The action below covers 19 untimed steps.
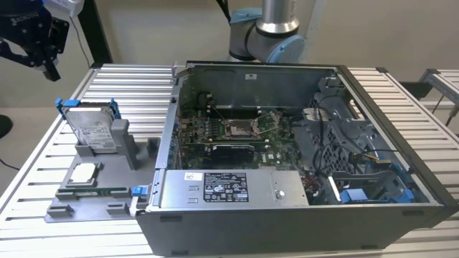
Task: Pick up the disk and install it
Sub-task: 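Pick up the disk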
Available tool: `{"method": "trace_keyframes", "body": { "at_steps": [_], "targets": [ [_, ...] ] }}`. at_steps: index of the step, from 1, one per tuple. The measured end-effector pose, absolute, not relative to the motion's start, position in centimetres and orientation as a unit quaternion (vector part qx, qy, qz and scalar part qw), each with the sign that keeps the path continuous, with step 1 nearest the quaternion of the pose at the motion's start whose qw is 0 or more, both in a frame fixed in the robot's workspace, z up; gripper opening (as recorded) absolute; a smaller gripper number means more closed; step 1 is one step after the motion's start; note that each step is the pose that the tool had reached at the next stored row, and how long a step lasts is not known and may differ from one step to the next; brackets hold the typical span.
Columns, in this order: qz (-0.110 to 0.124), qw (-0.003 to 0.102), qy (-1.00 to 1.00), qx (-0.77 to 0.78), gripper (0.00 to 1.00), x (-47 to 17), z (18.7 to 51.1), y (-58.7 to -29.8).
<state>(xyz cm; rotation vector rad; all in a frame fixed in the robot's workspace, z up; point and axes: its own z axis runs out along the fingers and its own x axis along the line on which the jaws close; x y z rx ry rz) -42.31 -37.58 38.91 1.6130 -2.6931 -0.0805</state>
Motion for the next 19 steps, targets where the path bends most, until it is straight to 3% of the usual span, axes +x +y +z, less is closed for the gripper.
{"method": "trace_keyframes", "body": {
  "at_steps": [19],
  "targets": [
    [-0.022,0.002,-0.757,0.653,0.0,-42.31,38.91,-37.57]
  ]
}}
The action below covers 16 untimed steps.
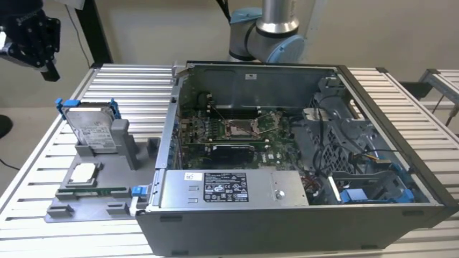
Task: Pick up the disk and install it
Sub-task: 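Pick up the disk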
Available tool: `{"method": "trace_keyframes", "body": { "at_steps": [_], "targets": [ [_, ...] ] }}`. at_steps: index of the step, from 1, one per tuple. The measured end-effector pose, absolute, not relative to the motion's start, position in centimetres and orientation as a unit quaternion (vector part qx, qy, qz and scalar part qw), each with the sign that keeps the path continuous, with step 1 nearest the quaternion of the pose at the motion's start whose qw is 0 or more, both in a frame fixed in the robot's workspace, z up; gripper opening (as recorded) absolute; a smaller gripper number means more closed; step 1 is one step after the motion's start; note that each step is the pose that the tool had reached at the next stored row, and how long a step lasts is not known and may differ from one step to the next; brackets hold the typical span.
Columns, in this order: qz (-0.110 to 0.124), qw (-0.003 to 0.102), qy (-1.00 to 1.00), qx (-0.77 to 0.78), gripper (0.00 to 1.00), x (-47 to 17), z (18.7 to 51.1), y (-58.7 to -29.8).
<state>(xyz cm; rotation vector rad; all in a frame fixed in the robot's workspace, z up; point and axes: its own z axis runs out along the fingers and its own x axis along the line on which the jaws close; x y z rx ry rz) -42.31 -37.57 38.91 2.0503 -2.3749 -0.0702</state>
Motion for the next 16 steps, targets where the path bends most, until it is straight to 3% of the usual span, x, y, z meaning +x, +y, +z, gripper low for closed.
{"method": "trace_keyframes", "body": {
  "at_steps": [8,16],
  "targets": [
    [-0.007,-0.014,-0.718,0.696,0.0,-42.3,38.81,-37.58],
    [-0.006,-0.015,-0.716,0.698,0.0,-42.3,38.63,-37.57]
  ]
}}
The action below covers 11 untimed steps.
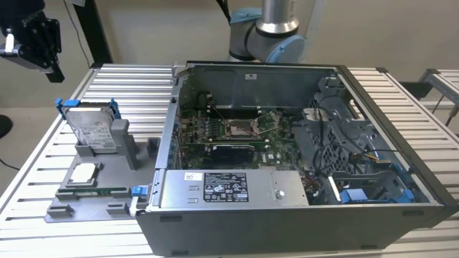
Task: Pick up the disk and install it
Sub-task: 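Pick up the disk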
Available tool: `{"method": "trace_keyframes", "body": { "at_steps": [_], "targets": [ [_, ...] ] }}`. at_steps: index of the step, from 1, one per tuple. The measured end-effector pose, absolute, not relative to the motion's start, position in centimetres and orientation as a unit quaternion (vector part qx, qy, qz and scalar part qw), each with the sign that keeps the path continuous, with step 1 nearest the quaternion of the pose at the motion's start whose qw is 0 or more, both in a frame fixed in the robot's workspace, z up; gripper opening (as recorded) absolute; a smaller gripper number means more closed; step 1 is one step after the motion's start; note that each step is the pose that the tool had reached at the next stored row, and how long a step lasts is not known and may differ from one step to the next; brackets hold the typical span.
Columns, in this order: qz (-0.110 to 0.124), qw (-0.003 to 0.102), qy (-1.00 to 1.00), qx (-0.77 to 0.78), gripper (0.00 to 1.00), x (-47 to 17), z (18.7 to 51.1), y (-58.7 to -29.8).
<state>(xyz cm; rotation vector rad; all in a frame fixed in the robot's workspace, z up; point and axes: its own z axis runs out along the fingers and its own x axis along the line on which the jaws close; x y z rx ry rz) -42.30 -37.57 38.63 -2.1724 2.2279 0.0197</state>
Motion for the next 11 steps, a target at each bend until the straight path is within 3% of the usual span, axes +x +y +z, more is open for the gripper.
{"method": "trace_keyframes", "body": {
  "at_steps": [4,5,11],
  "targets": [
    [0.006,0.015,0.716,-0.698,0.0,-42.28,38.64,-37.58],
    [0.006,0.015,0.716,-0.698,1.0,-42.28,38.64,-37.57],
    [0.006,0.015,0.716,-0.698,1.0,-42.25,38.64,-37.57]
  ]
}}
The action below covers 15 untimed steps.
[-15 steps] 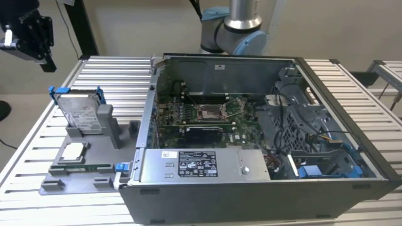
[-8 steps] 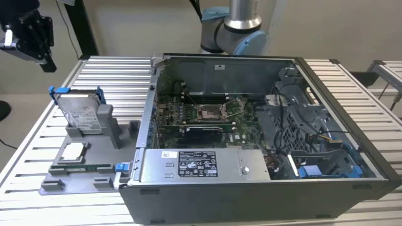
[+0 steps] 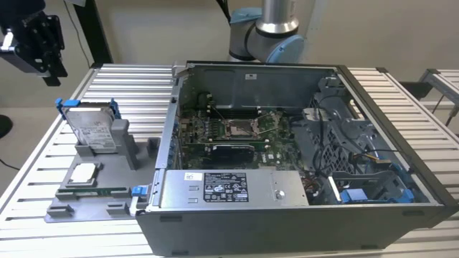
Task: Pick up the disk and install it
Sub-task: 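Pick up the disk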
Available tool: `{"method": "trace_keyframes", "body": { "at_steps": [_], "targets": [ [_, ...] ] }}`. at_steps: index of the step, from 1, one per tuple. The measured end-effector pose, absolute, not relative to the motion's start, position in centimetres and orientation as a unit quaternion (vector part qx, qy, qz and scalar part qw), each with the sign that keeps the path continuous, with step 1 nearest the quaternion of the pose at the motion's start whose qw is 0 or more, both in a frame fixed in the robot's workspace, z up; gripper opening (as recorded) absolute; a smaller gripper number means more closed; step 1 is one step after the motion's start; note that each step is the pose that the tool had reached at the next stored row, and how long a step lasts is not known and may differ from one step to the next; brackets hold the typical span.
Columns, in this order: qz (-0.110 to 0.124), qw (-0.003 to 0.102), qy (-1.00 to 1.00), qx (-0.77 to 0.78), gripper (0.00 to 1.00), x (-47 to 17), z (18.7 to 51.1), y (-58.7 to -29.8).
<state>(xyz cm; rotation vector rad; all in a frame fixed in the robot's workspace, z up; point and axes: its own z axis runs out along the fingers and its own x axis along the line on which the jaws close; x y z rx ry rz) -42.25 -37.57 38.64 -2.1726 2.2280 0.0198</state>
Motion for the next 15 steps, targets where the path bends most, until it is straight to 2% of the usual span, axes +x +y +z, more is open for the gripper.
{"method": "trace_keyframes", "body": {
  "at_steps": [15],
  "targets": [
    [0.007,0.014,0.716,-0.698,1.0,-42.1,37.6,-37.6]
  ]
}}
